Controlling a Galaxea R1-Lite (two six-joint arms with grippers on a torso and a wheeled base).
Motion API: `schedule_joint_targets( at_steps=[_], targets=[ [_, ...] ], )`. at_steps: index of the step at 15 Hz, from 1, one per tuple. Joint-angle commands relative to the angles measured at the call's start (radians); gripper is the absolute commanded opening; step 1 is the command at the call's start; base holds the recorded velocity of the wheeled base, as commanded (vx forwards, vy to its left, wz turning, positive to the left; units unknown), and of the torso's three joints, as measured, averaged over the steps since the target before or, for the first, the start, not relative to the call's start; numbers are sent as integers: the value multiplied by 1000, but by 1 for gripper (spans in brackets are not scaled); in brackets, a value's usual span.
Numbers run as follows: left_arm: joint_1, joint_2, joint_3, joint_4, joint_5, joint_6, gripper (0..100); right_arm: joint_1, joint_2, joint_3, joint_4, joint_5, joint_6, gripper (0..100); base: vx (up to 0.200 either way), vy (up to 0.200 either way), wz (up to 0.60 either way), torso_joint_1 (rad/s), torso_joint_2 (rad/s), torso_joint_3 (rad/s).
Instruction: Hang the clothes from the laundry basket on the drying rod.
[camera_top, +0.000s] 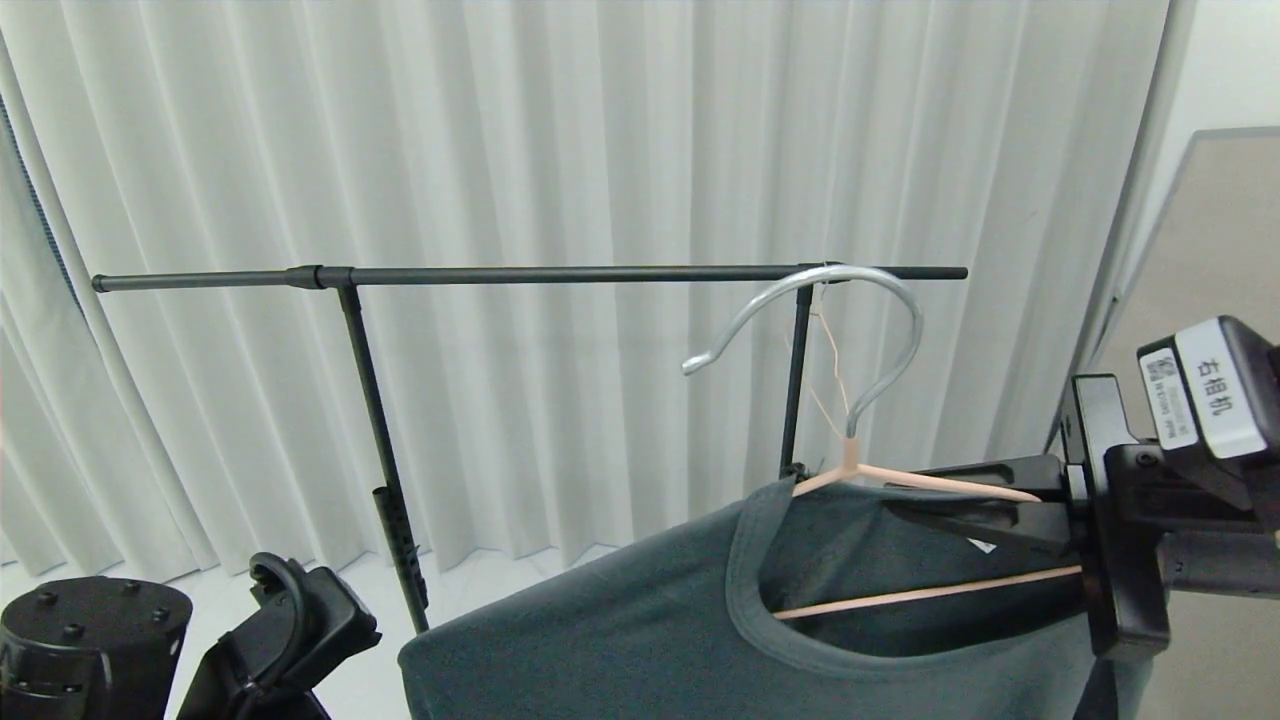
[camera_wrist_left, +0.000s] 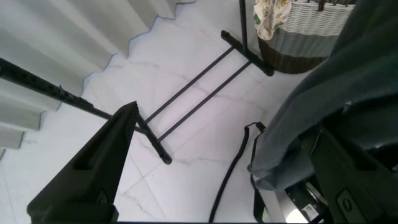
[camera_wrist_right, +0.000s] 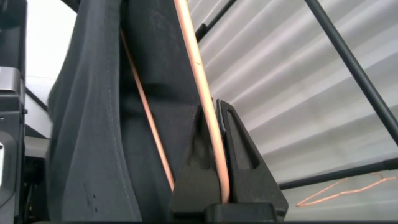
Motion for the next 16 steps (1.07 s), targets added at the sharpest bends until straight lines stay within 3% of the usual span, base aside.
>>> schedule_joint_targets(
  at_steps=[1,2,8,16],
  targets=[
    [2,6,-5,-1,-1,0,100,11,0,-1,-1,0,0,0,0,0,0,0,0,0],
    [4,9,-10,-1,-1,0,0,13,0,1,-1,0,0,0,0,0,0,0,0,0],
    [14,-7,-17,-4,-1,-6,0,2,0,13,2,-13,28,0,0,0,0,0,0,0],
    [97,-4,-17,-372,0,-6,0,-90,0,51,96,-46,95,0,0,0,0,0,0,0]
  ],
)
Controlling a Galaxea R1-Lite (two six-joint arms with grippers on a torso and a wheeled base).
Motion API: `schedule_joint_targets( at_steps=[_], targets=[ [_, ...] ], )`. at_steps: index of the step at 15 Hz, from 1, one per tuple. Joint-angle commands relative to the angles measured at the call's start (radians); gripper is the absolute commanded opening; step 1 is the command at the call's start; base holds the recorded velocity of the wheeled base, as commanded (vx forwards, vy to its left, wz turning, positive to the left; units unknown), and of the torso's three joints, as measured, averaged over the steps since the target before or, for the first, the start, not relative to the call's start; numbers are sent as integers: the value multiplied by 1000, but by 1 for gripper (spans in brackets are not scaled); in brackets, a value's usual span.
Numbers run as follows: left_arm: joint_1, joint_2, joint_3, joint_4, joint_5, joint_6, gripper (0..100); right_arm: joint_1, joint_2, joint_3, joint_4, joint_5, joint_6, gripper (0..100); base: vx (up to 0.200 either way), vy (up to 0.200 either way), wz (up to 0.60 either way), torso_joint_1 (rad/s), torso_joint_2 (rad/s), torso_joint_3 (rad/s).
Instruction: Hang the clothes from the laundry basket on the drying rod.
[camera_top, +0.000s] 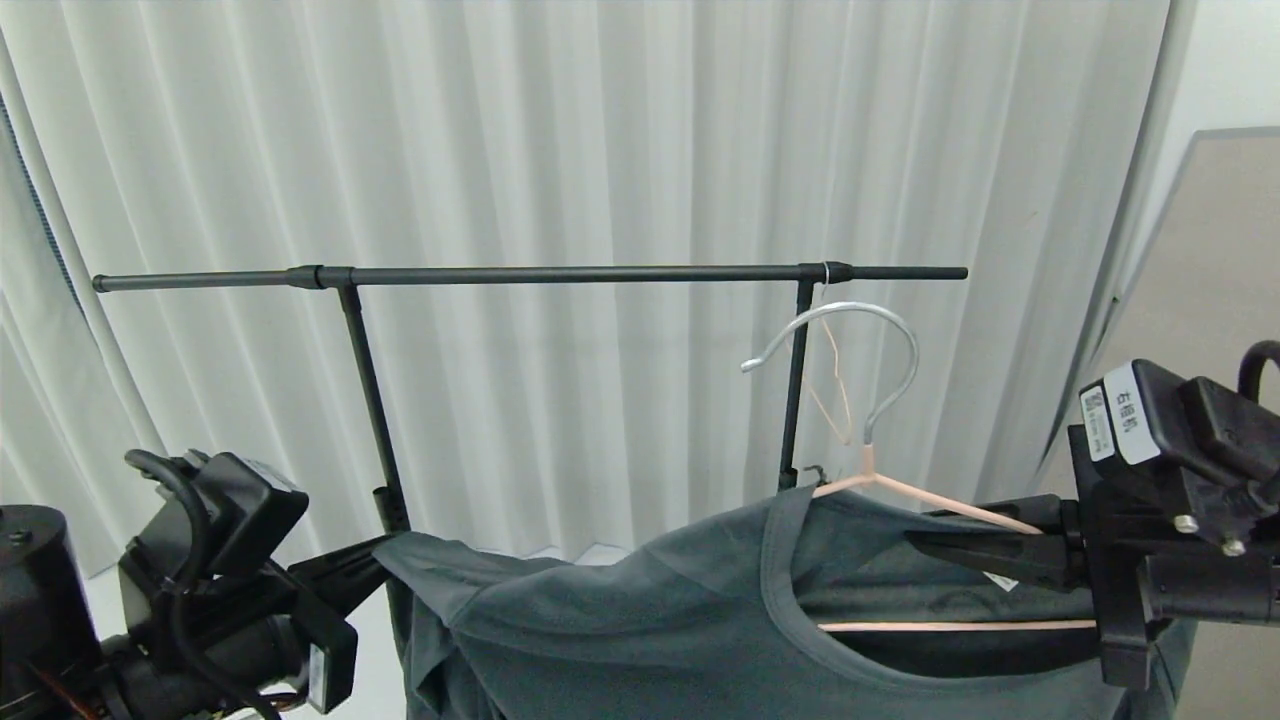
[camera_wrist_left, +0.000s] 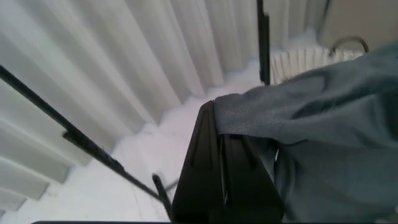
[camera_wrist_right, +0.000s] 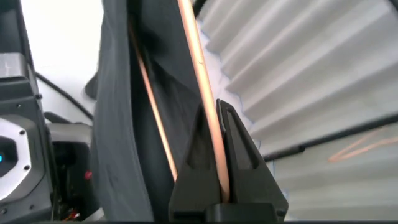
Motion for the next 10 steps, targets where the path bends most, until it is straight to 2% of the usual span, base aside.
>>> schedule_joint_targets(
  at_steps=[1,5,8,9,10],
  targets=[
    [19,0,-2,-31,0,0,0,-39,2,5,13,0,0,0,0,0,0,0,0,0],
    [66,3,-20,-57,0,0,0,-53,-14,18,31,8,-2,0,0,0,0,0,0,0],
    [59,-6,-20,-104,-1,4,0,-101,-12,18,62,-38,1,0,0,0,0,0,0,0],
    [49,-6,-16,-141,-1,7,0,-121,-6,18,67,-49,14,0,0,0,0,0,0,0],
    [23,-9,0,-166,-1,14,0,-131,2,7,61,-55,75,0,0,0,0,0,0,0]
  ],
)
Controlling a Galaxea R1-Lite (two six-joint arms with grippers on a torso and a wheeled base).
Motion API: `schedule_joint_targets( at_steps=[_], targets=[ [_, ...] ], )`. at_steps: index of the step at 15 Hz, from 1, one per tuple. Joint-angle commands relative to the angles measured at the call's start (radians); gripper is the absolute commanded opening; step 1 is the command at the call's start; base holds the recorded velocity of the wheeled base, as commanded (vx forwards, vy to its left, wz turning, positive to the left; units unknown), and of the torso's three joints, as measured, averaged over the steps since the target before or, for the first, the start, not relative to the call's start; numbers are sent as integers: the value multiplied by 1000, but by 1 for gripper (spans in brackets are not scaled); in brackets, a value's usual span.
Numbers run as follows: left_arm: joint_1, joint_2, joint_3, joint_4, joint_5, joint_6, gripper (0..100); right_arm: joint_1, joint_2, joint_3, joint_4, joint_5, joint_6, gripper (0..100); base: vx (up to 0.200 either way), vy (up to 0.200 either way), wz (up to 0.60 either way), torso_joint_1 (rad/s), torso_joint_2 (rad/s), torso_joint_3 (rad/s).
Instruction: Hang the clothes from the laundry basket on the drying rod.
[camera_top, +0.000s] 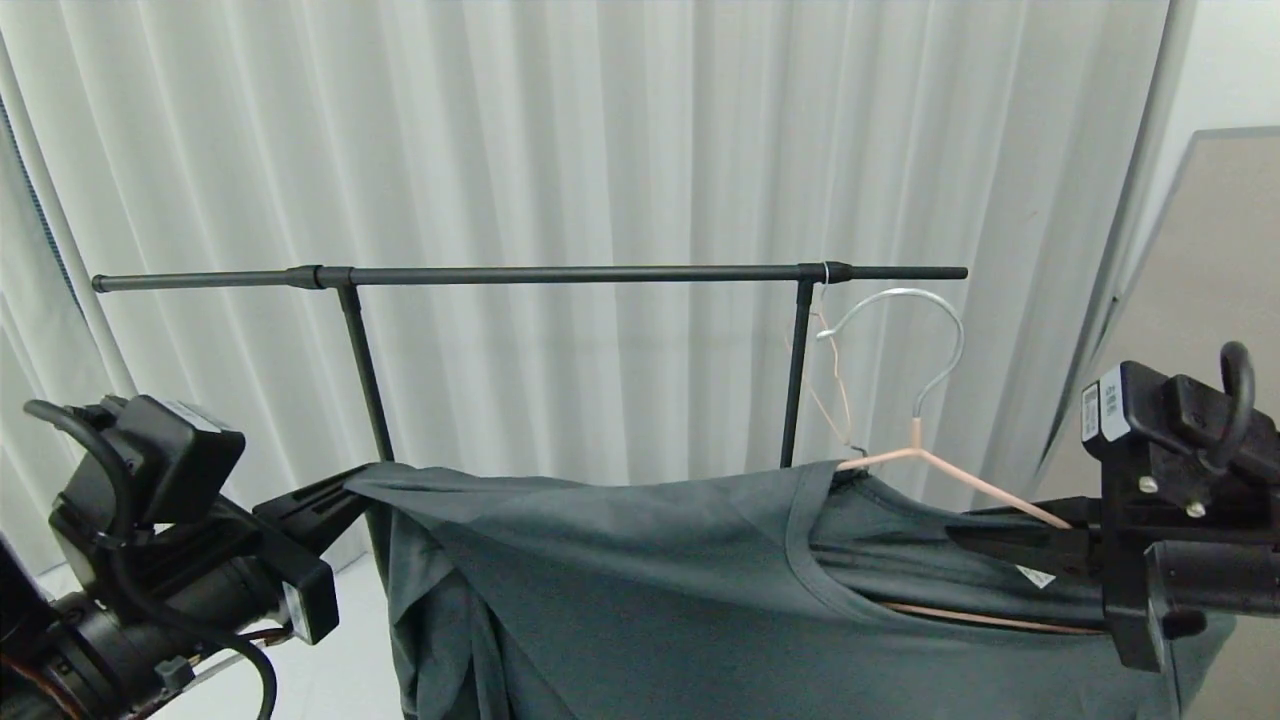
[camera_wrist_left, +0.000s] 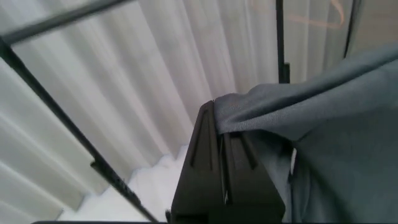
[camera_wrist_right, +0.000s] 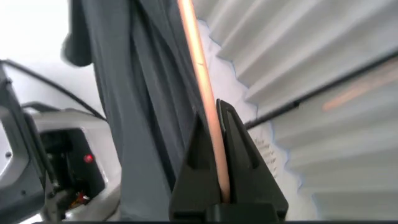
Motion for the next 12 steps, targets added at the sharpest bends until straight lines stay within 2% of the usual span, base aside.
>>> schedule_joint_targets(
  at_steps=[1,3,5,10,11,12],
  targets=[
    [-28,-7,28,-5,0,21,0,-15,11,-18,-12,-17,55,0,0,0,0,0,0,0],
    [-43,-7,65,-5,0,72,0,-15,12,-23,-58,-55,128,0,0,0,0,0,0,0],
    [-85,-2,80,-5,0,92,0,-14,11,-23,-113,-60,197,0,0,0,0,0,0,0],
    [-92,38,66,-5,0,135,0,2,5,-24,-168,-54,248,0,0,0,0,0,0,0],
    [-92,39,66,-5,0,132,100,3,2,-29,-168,-54,250,0,0,0,0,0,0,0],
    [-92,38,68,-5,1,127,100,3,2,-30,-168,-55,250,0,0,0,0,0,0,0]
  ],
)
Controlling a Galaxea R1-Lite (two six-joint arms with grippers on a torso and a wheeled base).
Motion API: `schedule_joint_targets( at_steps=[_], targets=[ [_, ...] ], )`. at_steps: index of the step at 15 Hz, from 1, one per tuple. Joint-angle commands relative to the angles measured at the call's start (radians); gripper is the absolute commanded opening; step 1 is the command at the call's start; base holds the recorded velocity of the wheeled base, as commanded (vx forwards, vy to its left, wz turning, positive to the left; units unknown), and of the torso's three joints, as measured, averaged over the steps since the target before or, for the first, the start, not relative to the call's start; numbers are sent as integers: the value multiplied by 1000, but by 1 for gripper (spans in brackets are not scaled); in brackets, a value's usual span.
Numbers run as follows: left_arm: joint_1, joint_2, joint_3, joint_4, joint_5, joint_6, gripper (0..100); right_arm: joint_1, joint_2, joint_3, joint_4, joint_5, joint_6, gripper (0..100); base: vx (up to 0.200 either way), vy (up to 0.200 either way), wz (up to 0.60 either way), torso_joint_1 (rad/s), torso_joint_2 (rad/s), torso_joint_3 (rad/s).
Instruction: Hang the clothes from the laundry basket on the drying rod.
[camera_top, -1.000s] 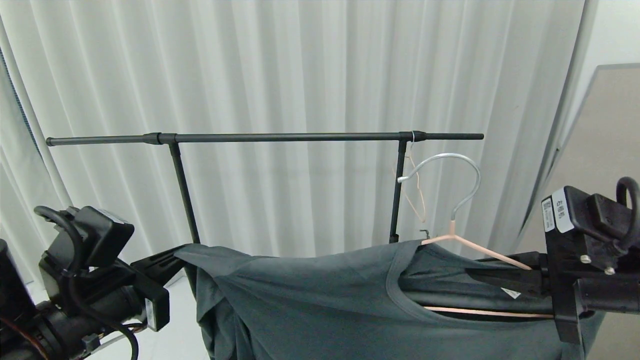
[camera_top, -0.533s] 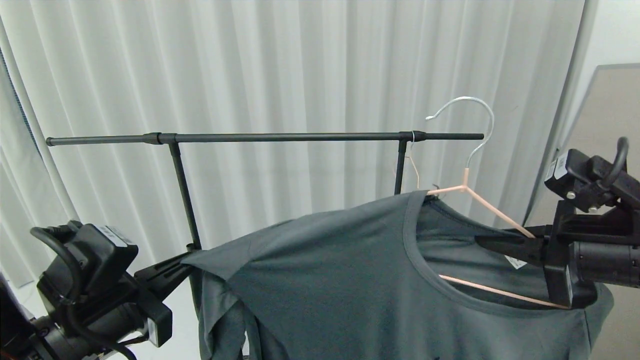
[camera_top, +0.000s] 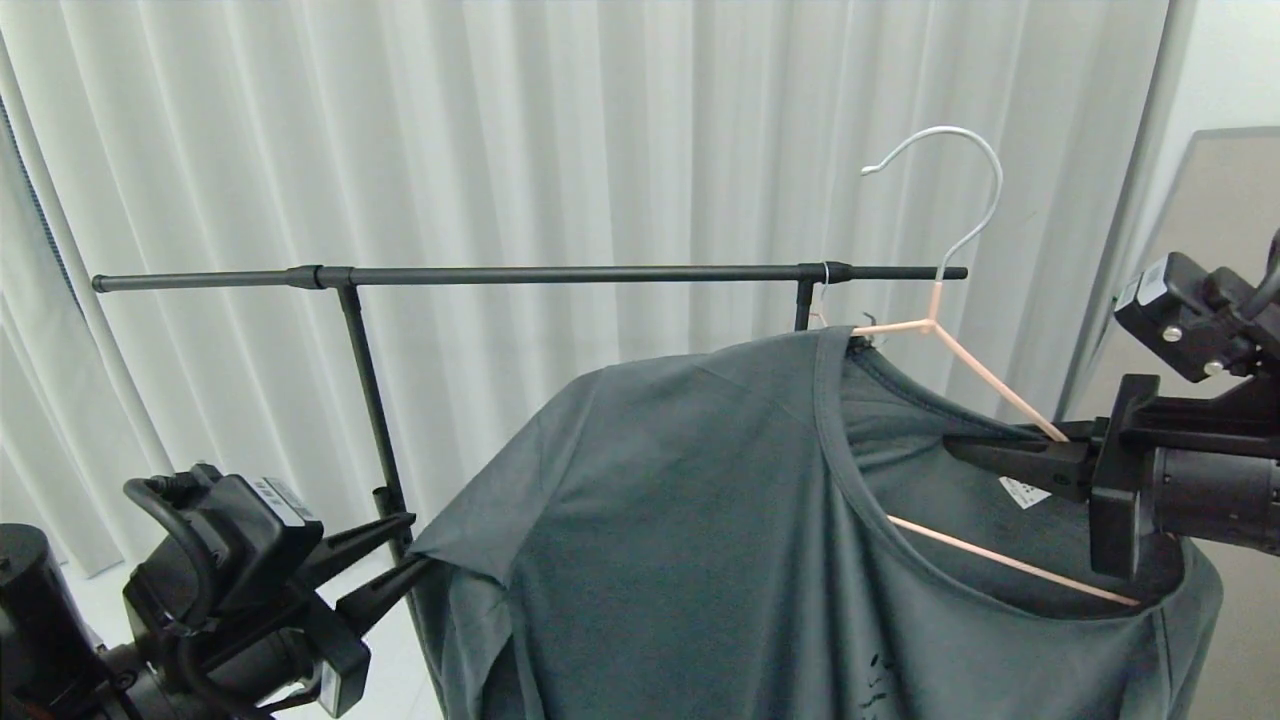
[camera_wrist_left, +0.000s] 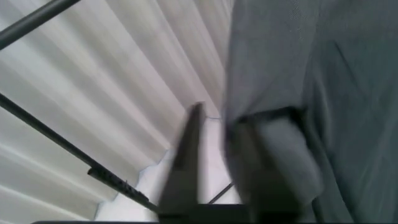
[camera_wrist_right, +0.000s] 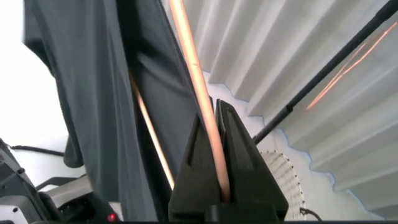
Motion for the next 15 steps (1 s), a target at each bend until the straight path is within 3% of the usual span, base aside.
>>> schedule_joint_targets(
  at_steps=[1,5,8,11,15],
  targets=[
    [5,6,0,0,2,-2,100,-1,-2,-10,5,-4,0,0,0,0,0,0,0,0],
    [74,6,-2,0,5,-16,100,-55,26,-52,71,-83,11,0,0,0,0,0,0,0],
    [73,3,-13,0,3,-77,100,-86,57,-92,62,-90,92,0,0,0,0,0,0,0],
    [77,9,-23,0,5,-80,100,-87,61,-104,68,-98,104,0,0,0,0,0,0,0],
    [152,31,-25,0,114,-71,100,-86,156,-118,74,-291,109,0,0,0,0,0,0,0]
  ],
)
